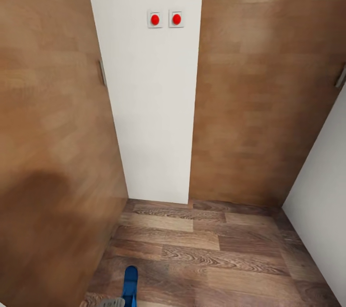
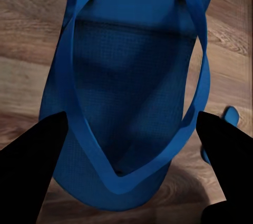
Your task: In the bedroom, move the book from the bed onto either nightstand, and place the two sandals side by side next to the bed.
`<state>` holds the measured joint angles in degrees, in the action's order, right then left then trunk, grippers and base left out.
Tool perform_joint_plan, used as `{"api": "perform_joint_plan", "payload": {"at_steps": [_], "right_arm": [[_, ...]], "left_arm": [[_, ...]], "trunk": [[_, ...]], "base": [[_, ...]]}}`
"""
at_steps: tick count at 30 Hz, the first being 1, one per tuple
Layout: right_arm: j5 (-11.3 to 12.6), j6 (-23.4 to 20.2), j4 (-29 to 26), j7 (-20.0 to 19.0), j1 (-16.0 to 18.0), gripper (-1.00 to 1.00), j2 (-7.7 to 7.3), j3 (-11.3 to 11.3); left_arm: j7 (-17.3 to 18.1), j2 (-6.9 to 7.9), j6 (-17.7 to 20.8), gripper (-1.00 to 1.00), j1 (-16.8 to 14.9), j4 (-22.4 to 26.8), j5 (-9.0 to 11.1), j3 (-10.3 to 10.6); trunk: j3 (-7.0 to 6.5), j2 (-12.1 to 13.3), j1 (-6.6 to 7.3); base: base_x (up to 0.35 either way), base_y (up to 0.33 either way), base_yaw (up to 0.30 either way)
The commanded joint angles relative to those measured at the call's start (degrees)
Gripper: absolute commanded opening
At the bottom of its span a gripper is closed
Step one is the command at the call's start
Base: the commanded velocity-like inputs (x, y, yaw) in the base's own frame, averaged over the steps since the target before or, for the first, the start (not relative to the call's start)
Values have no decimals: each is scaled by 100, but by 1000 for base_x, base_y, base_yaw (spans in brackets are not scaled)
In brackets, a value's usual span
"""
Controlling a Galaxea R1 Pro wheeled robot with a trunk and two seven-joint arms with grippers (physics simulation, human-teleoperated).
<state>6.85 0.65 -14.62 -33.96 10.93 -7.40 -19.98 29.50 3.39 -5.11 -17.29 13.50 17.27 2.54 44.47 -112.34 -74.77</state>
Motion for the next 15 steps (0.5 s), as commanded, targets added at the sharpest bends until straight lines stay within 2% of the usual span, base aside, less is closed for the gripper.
{"api": "perform_joint_plan", "payload": {"at_steps": [1, 11, 15], "right_arm": [[45, 6, 11, -23, 5, 100, 0, 2], [45, 6, 11, -23, 5, 100, 2, 2], [45, 6, 11, -23, 5, 100, 2, 2]], "left_arm": [[12, 4, -27, -100, -3, -5, 31, 27], [12, 4, -26, -100, -3, -5, 31, 19], [12, 4, -25, -100, -3, -5, 31, 19]], "trunk": [[5, -2, 1], [5, -2, 1], [5, -2, 1]], "base": [[0, 0, -249], [4, 1, -251], [148, 80, -251]]}}
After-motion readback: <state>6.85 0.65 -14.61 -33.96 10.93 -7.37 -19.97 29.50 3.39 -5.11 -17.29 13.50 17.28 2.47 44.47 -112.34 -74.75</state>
